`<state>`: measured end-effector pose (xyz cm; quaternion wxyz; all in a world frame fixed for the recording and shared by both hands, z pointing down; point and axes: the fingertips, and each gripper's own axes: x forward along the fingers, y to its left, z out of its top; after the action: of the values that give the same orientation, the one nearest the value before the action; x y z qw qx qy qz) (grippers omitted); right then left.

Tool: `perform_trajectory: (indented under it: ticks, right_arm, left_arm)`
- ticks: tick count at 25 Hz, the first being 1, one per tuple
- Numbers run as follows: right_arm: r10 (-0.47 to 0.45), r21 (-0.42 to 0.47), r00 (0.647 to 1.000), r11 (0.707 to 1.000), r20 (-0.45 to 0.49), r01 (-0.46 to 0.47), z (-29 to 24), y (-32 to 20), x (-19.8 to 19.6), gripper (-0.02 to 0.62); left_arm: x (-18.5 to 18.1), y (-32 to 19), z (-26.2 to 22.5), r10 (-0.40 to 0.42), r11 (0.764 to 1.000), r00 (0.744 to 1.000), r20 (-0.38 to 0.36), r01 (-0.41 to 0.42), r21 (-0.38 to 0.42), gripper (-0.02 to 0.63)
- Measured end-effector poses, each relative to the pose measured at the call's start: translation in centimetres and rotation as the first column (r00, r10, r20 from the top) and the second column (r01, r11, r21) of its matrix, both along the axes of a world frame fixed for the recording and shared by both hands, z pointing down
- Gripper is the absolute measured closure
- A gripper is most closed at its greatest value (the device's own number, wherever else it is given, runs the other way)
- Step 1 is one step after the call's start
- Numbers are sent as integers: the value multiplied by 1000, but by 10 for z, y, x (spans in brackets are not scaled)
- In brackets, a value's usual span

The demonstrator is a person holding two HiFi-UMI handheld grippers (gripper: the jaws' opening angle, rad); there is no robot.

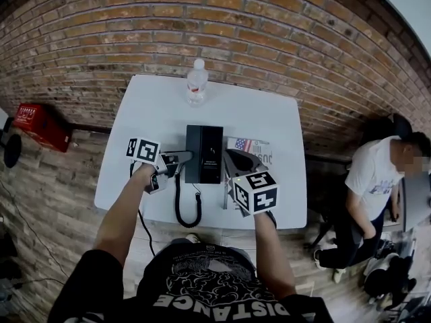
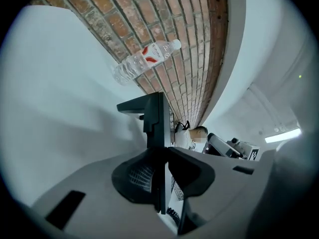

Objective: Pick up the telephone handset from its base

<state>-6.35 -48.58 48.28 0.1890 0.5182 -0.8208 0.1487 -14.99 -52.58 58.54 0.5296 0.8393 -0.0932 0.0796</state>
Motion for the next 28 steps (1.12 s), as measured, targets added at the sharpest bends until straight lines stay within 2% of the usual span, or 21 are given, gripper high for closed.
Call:
perform_trajectory:
  ticks: [13,17,28]
  right_arm:
    - [1,-2,1000,1000,14,-1,3,7,-2,595]
    - [5,2,1000,1000,26,-5,1,14,2,595]
    - [41,20,997,999,59,-42,-8,35,26,595]
  left_arm:
    - [-2,3,-9,-34,999,999,11,34,15,531]
    - [-5,4,-16,-68,998,998,-2,68,11,532]
    - [1,27,-51,-89,993,996,-24,91,82,532]
